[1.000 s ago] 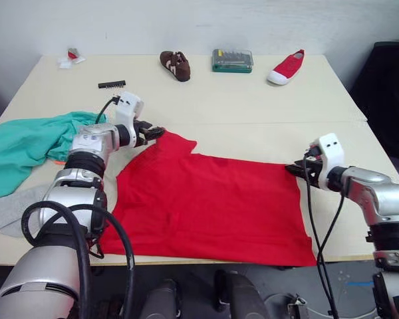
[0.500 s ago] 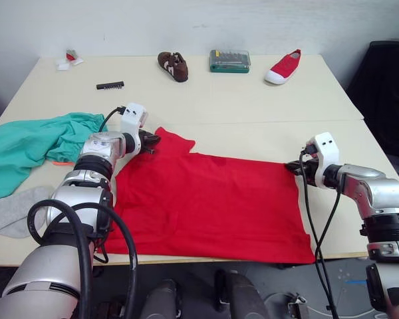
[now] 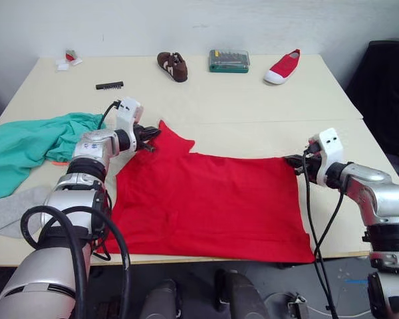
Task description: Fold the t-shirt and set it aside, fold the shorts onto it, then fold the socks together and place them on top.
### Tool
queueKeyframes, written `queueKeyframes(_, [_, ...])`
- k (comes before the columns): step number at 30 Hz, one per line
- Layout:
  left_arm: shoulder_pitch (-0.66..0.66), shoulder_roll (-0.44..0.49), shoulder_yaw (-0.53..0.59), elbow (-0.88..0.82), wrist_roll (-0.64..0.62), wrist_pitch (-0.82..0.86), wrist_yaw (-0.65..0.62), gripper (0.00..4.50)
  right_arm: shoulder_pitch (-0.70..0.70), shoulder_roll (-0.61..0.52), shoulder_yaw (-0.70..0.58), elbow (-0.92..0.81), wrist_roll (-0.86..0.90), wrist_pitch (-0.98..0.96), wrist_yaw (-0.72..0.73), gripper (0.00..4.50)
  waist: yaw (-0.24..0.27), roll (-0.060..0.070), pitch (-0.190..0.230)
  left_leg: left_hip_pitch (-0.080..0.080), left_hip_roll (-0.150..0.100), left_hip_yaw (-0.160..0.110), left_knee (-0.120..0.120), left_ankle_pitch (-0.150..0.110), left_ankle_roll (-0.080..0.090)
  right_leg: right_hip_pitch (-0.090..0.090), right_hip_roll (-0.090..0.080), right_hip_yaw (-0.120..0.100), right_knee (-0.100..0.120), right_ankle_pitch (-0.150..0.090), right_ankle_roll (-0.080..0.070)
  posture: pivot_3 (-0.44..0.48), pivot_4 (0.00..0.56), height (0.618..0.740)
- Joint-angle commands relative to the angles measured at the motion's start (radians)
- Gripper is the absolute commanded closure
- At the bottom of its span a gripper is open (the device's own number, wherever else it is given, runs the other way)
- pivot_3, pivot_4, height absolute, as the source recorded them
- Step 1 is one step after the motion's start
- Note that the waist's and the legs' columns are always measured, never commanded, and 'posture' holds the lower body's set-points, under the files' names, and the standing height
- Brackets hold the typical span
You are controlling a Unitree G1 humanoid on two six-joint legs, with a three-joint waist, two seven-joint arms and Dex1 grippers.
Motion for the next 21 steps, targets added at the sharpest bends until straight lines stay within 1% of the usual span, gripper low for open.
queueKeyframes(1, [0.132,0.053,-0.003,-0.225,-0.072,-0.074,-0.258,4.48,0.167,-0.031,-0.009,-0.16,-0.087,-0.356,0.075,4.5,0.0,0.0,0.0,0.0,0.0,0.0,-0.002,0.0,0.0,0.0,0.0,0.0,0.0,0.0,0.0,0.0,0.15,0.74])
queueKeyframes(3, [0.225,0.08,-0.017,-0.341,-0.077,-0.121,-0.309,4.48,0.255,-0.054,0.018,-0.17,-0.161,-0.546,0.112,4.5,0.0,0.0,0.0,0.0,0.0,0.001,-0.003,0.0,0.0,0.0,0.001,0.0,-0.001,0.0,0.0,0.0,0.15,0.74])
queueKeyframes(6, [0.331,0.117,-0.043,-0.456,-0.053,-0.201,-0.333,4.48,0.309,-0.081,0.054,-0.082,-0.268,-0.772,0.115,4.5,-0.001,0.0,0.0,0.0,0.0,0.003,0.001,-0.001,0.002,0.0,0.0,0.002,-0.001,0.001,0.002,0.0,0.15,0.74])
queueKeyframes(8, [0.369,0.138,-0.055,-0.477,-0.035,-0.265,-0.329,4.48,0.306,-0.092,0.068,0.002,-0.333,-0.901,0.088,4.5,-0.001,-0.001,0.0,0.001,0.0,0.004,0.006,-0.003,0.004,0.001,-0.001,0.005,-0.002,0.001,0.003,0.0,0.15,0.74])
queueKeyframes(12, [0.382,0.175,-0.077,-0.428,0.008,-0.42,-0.301,4.48,0.261,-0.126,0.087,0.172,-0.438,-1.099,0.04,4.5,-0.001,-0.001,0.001,0.005,0.0,0.004,0.007,-0.004,0.011,0.007,-0.001,0.009,-0.005,0.008,0.0,0.0,0.15,0.74])
queueKeyframes(16, [0.377,0.214,-0.089,-0.378,0.028,-0.507,-0.3,4.48,0.227,-0.147,0.09,0.274,-0.431,-1.164,0.039,4.5,-0.001,-0.001,0.001,0.006,0.001,0.003,0.006,-0.001,0.012,0.007,-0.002,0.012,-0.006,0.01,-0.002,0.0,0.15,0.74])
queueKeyframes(21, [0.363,0.247,-0.112,-0.312,0.083,-0.646,-0.25,4.48,0.198,-0.139,0.097,0.322,-0.405,-1.145,0.056,4.5,-0.003,-0.001,0.001,0.004,0.001,0.003,0.006,0.001,0.008,0.005,-0.001,0.012,-0.004,0.01,-0.003,0.0,0.15,0.74])
